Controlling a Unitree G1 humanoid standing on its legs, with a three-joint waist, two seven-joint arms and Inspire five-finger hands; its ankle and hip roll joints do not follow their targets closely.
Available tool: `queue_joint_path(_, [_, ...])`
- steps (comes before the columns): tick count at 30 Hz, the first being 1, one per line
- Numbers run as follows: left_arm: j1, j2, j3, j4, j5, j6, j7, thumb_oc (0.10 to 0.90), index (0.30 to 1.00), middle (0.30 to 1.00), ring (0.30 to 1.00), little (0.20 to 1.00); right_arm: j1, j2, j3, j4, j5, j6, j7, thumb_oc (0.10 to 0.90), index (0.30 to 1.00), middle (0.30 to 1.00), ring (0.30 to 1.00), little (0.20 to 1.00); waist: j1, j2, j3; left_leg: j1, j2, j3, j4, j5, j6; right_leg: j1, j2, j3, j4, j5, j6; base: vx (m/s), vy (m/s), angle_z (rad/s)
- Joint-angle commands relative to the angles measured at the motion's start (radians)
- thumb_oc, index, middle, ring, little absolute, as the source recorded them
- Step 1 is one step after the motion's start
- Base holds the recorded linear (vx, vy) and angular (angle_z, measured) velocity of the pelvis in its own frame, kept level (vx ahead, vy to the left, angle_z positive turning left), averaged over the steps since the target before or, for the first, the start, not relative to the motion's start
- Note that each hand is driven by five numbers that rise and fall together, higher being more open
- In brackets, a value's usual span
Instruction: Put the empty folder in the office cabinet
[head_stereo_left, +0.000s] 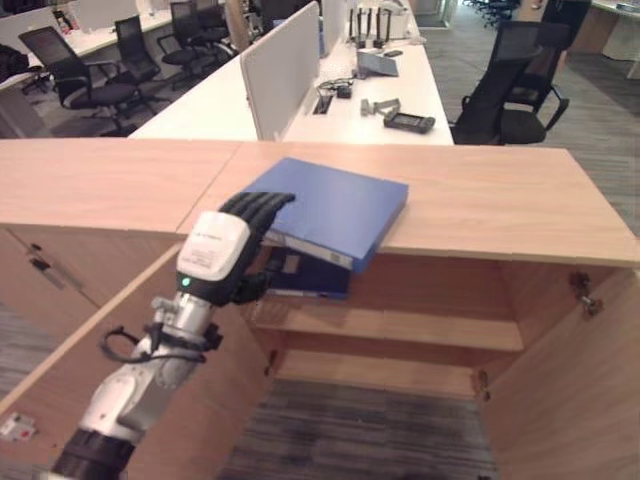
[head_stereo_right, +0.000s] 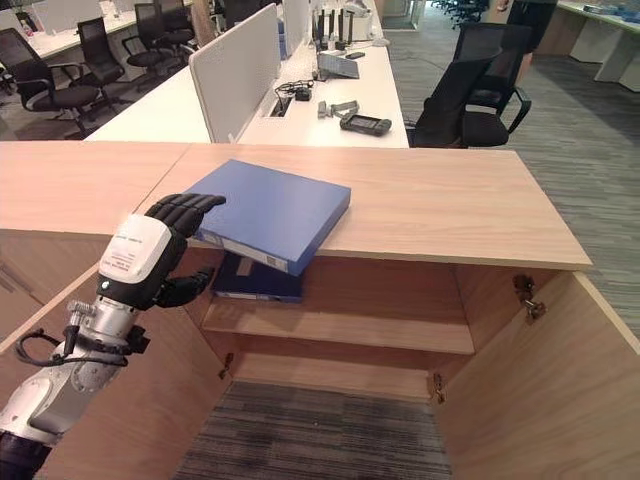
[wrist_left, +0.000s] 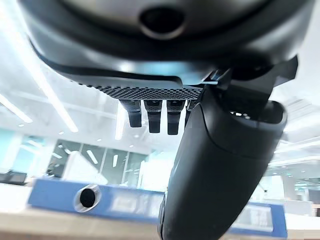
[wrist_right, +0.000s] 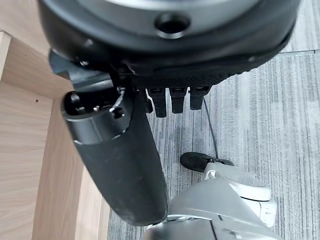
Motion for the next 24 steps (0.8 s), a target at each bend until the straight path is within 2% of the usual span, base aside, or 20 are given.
queue_joint_path(1, [-0.213, 0.072, -0.002, -0.060, 0.000, -0.013, 0.051, 0.800, 0.900, 0.900, 0.900, 0.900, -0.063, -0.025, 0.030, 0.002, -0.001, -0.020, 0.001, 0.800, 0.900, 0.900, 0.900, 0.900, -0.012, 0.012, 0.020, 0.046, -0.005, 0.010, -0.002, -0.104, -0.036, 0.070, -0.016, -0.006, 0.018, -0.149, 0.067, 0.02, 0.005, -0.04])
queue_joint_path(8, [-0.244, 0.078, -0.031, -0.019, -0.003, -0.007, 0.042, 0.800, 0.900, 0.900, 0.900, 0.900, -0.049, -0.024, 0.020, 0.006, 0.018, -0.022, 0.000, 0.800, 0.900, 0.900, 0.900, 0.900, -0.028, 0.012, 0.014, 0.053, -0.008, 0.014, -0.002, -0.109, -0.035, 0.073, -0.018, 0.002, 0.018, -0.149, 0.067, 0.01, 0.002, -0.04])
queue_joint_path(9, [-0.245, 0.078, -0.031, -0.019, -0.003, -0.007, 0.042, 0.800, 0.900, 0.900, 0.900, 0.900, -0.050, -0.024, 0.019, 0.006, 0.018, -0.022, 0.000, 0.800, 0.900, 0.900, 0.900, 0.900, -0.028, 0.011, 0.017, 0.047, -0.008, 0.016, -0.002, -0.096, -0.034, 0.067, -0.019, 0.001, 0.021, -0.139, 0.065, 0.00, 0.000, 0.00])
queue_joint_path(10, [-0.251, 0.074, -0.039, -0.008, -0.007, -0.006, 0.039, 0.800, 0.900, 0.900, 0.900, 0.900, -0.047, -0.023, 0.019, 0.010, 0.021, -0.021, 0.000, 0.800, 0.900, 0.900, 0.900, 0.900, -0.031, 0.010, 0.013, 0.055, -0.007, 0.015, -0.002, -0.110, -0.035, 0.074, -0.019, 0.004, 0.018, -0.149, 0.067, 0.00, 0.000, 0.00])
queue_joint_path(15, [-0.268, 0.064, -0.059, 0.022, -0.020, 0.000, 0.023, 0.800, 0.900, 0.900, 0.900, 0.900, -0.047, -0.022, 0.014, 0.012, 0.029, -0.021, -0.002, 0.800, 0.900, 0.900, 0.900, 0.900, -0.039, 0.007, 0.012, 0.061, -0.006, 0.019, -0.002, -0.113, -0.033, 0.074, -0.017, 0.008, 0.020, -0.149, 0.066, 0.01, -0.002, 0.00])
queue_joint_path(16, [-0.270, 0.063, -0.060, 0.023, -0.020, 0.000, 0.023, 0.800, 0.900, 0.900, 0.900, 0.900, -0.047, -0.022, 0.013, 0.011, 0.029, -0.021, -0.002, 0.800, 0.900, 0.900, 0.900, 0.900, -0.039, 0.006, 0.015, 0.055, -0.006, 0.021, -0.002, -0.100, -0.032, 0.067, -0.018, 0.007, 0.023, -0.139, 0.064, 0.00, 0.000, 0.00])
queue_joint_path(24, [-0.255, 0.046, -0.064, 0.064, -0.033, 0.006, 0.014, 0.800, 0.900, 0.900, 0.900, 0.900, -0.043, -0.021, 0.000, 0.010, 0.036, -0.019, -0.007, 0.800, 0.900, 0.900, 0.900, 0.900, -0.042, 0.004, 0.013, 0.064, -0.004, 0.023, -0.002, -0.115, -0.032, 0.071, -0.016, 0.015, 0.022, -0.148, 0.066, 0.01, 0.002, -0.02])
